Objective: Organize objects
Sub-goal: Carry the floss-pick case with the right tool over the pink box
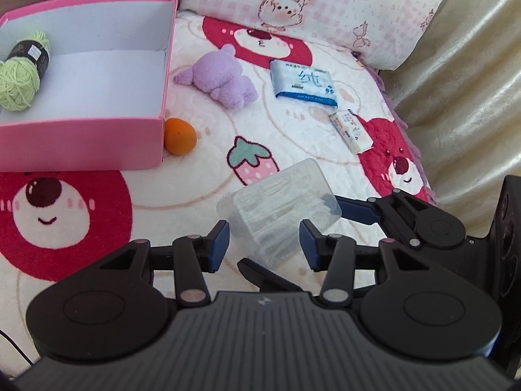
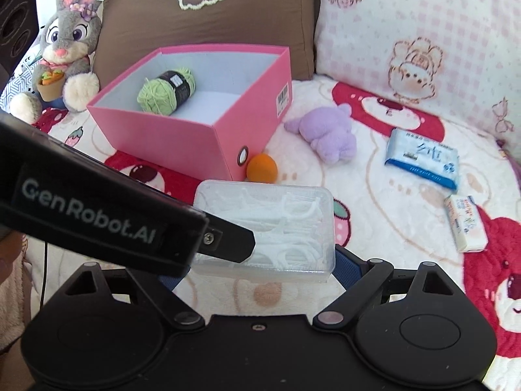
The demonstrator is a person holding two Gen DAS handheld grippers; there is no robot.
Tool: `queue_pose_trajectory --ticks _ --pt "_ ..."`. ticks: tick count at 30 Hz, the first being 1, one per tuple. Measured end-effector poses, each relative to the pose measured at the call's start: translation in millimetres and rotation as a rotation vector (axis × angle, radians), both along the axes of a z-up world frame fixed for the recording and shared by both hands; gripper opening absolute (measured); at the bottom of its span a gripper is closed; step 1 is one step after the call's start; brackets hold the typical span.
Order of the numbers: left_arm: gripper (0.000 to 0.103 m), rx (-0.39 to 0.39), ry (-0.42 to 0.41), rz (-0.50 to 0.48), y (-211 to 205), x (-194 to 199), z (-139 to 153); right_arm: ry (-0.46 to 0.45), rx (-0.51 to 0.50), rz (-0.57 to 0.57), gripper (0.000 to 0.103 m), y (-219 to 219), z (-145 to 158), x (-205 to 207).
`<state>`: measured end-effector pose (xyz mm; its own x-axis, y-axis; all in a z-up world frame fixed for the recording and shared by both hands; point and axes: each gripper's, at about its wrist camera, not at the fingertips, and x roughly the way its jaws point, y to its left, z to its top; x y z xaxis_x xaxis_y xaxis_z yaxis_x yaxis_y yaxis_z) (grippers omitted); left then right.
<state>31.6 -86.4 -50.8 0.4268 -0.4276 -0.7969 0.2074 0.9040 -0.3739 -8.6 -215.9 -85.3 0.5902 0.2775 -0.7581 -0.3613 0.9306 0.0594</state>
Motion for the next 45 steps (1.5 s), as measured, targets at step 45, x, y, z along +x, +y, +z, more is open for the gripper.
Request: queue_pose_trajectory --ticks 45 --pt "0.051 -0.031 -0.152 0.084 110.2 -2.4 96.2 -0.084 0.045 0.065 0.093 95.3 99.9 26.3"
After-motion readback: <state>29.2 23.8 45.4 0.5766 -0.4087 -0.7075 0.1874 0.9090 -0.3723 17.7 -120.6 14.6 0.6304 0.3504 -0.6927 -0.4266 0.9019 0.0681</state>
